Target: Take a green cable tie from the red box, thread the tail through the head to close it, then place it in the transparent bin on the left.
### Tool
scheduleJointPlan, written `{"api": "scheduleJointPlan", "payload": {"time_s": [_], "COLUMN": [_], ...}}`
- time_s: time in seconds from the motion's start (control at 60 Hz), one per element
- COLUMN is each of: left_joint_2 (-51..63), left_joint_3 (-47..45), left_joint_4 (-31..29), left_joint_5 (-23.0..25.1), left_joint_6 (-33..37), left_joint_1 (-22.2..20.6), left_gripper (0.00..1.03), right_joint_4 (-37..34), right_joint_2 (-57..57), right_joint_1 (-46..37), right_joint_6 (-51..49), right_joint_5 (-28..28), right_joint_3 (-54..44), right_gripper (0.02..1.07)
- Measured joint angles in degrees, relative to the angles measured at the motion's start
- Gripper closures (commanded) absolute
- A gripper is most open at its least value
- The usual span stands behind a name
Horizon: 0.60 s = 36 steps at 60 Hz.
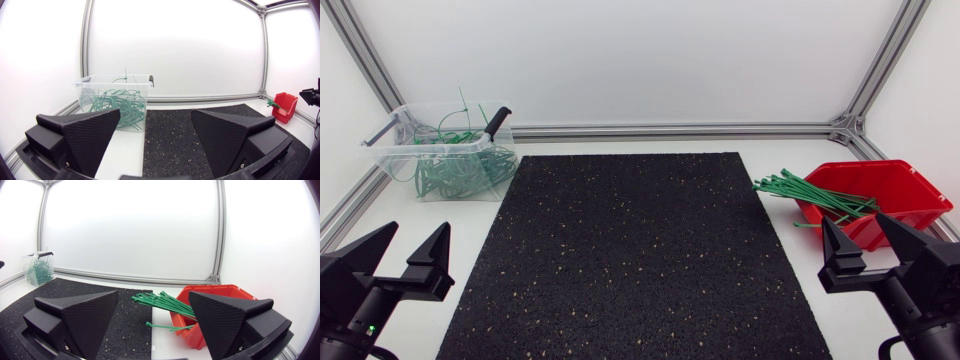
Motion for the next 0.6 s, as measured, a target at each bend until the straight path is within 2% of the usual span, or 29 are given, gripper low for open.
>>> {"api": "scheduleJointPlan", "payload": {"time_s": [0.417,0.6], "left_joint_2": [0.0,0.0], "left_joint_3": [0.0,0.0], "left_joint_4": [0.0,0.0], "left_joint_5": [0.0,-0.02], "left_joint_6": [0.0,0.0], "left_joint_1": [0.0,0.0], "left_gripper": [0.04,0.04], "right_joint_4": [0.87,-0.66], "right_joint_2": [-0.02,0.09], "right_joint_1": [-0.17,-0.11], "right_joint_6": [0.37,0.61], "right_joint_5": [-0.22,-0.2], "right_joint_3": [0.07,4.57], "right_gripper": [0.05,0.05]}}
